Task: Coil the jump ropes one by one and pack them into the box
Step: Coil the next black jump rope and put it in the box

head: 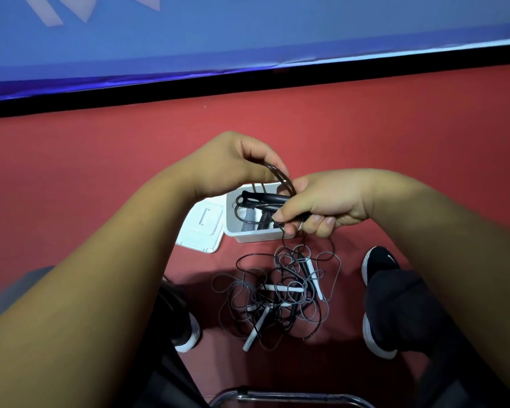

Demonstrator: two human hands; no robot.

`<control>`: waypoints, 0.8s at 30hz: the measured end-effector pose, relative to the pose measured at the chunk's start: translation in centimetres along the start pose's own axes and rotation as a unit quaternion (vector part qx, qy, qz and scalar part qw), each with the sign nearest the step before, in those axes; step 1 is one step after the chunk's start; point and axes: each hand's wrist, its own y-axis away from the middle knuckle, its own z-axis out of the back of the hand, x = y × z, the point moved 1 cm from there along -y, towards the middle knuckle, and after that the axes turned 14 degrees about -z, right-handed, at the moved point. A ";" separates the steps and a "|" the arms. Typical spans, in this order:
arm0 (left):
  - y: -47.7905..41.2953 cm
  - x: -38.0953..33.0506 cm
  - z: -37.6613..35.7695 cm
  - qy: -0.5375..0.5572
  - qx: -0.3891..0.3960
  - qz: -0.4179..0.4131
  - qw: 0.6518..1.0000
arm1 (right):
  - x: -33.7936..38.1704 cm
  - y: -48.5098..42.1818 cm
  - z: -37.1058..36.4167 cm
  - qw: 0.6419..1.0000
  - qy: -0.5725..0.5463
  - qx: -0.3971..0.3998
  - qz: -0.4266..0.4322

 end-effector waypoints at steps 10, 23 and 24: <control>1.1 -0.8 1.3 -0.225 0.111 0.036 0.967 | 0.3 -1.2 2.0 0.988 -0.051 -0.146 0.018; 2.5 0.3 1.8 -0.188 0.054 0.154 0.968 | 1.9 1.0 -0.2 0.981 -0.161 -0.027 0.104; 2.5 0.4 1.5 -0.204 0.042 0.157 0.965 | 2.0 0.8 -0.2 0.976 -0.187 -0.046 0.103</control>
